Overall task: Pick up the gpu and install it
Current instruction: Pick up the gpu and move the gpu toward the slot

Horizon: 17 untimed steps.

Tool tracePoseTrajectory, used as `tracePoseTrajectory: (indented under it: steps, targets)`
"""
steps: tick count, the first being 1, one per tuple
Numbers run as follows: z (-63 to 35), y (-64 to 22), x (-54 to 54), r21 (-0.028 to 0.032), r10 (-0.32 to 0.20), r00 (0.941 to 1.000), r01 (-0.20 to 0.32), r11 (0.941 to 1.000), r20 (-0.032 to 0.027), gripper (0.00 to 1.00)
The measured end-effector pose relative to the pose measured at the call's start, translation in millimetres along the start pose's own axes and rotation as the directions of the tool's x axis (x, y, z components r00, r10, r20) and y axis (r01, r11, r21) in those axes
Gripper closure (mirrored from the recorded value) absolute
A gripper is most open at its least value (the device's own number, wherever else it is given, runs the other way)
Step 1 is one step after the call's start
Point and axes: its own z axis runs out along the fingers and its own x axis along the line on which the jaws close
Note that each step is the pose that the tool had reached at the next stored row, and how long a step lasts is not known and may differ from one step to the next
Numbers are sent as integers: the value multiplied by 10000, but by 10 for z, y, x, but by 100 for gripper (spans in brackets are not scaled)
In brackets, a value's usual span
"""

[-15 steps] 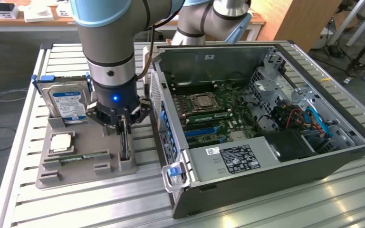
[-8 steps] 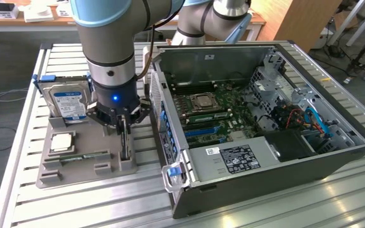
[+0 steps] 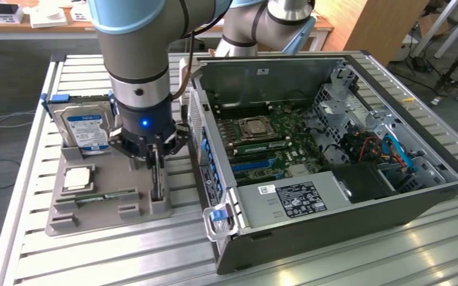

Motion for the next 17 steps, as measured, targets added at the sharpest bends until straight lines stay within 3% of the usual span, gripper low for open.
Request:
tracePoseTrajectory:
  steps: [17]
  targets:
    - [2, 1, -23, -27, 0, 10000, 0, 10000, -10, 73]
